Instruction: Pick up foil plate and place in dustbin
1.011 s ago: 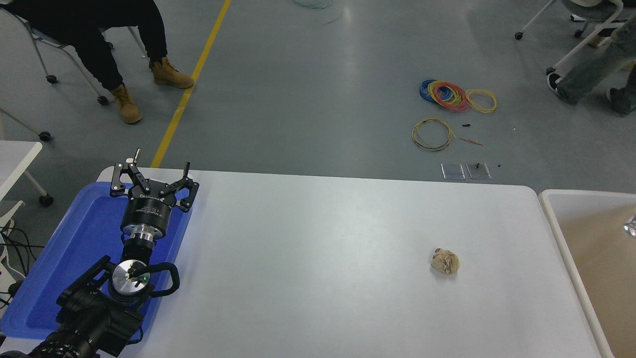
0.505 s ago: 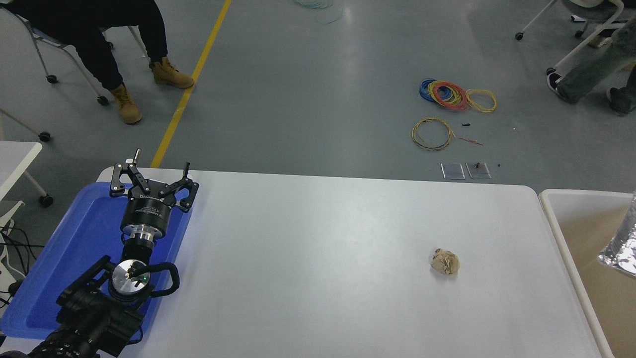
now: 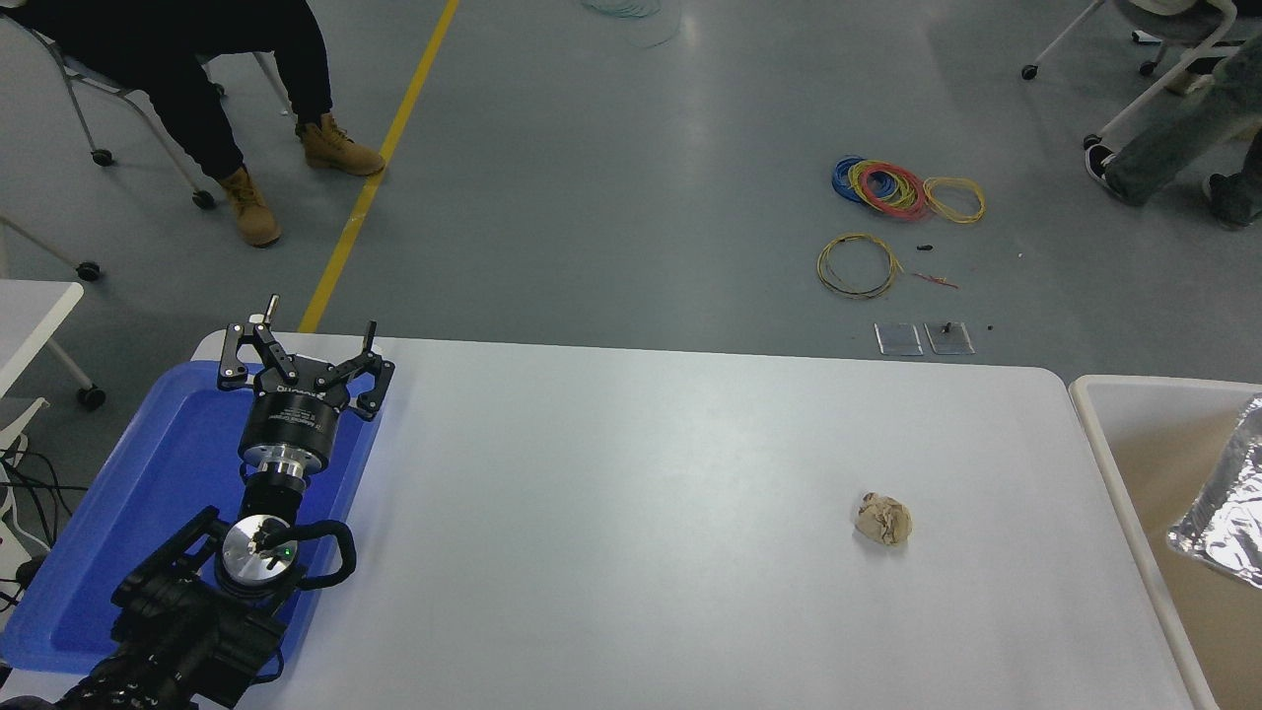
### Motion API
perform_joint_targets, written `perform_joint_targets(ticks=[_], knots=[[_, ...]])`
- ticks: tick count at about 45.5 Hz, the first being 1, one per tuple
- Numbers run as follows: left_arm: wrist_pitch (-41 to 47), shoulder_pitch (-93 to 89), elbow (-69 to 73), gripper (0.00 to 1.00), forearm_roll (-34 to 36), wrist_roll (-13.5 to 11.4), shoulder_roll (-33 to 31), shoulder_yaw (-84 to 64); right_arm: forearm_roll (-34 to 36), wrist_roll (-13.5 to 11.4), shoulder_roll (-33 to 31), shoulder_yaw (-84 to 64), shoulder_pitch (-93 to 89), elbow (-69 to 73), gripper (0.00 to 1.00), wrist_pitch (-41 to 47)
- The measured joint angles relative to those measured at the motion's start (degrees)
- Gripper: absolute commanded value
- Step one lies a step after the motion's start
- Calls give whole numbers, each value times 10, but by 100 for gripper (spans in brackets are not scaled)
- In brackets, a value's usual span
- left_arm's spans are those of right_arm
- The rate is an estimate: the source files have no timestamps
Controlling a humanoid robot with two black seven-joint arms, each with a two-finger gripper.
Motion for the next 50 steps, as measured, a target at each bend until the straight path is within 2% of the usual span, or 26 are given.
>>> perform_joint_targets(ticks=[5,9,11,28,50], knots=[[0,0,0,100,0,0,0,0,0,0,1,2,-2,0,50,0],[0,0,0,100,0,0,0,0,0,0,2,3,-3,0,88,-2],[0,0,0,100,0,0,0,0,0,0,2,4,-3,0,98,-5],[0,0,0,100,0,0,0,0,0,1,0,5,4,3,100,-36],[0,0,0,100,0,0,0,0,-5,1,-19,-34,107,22,100,-40]])
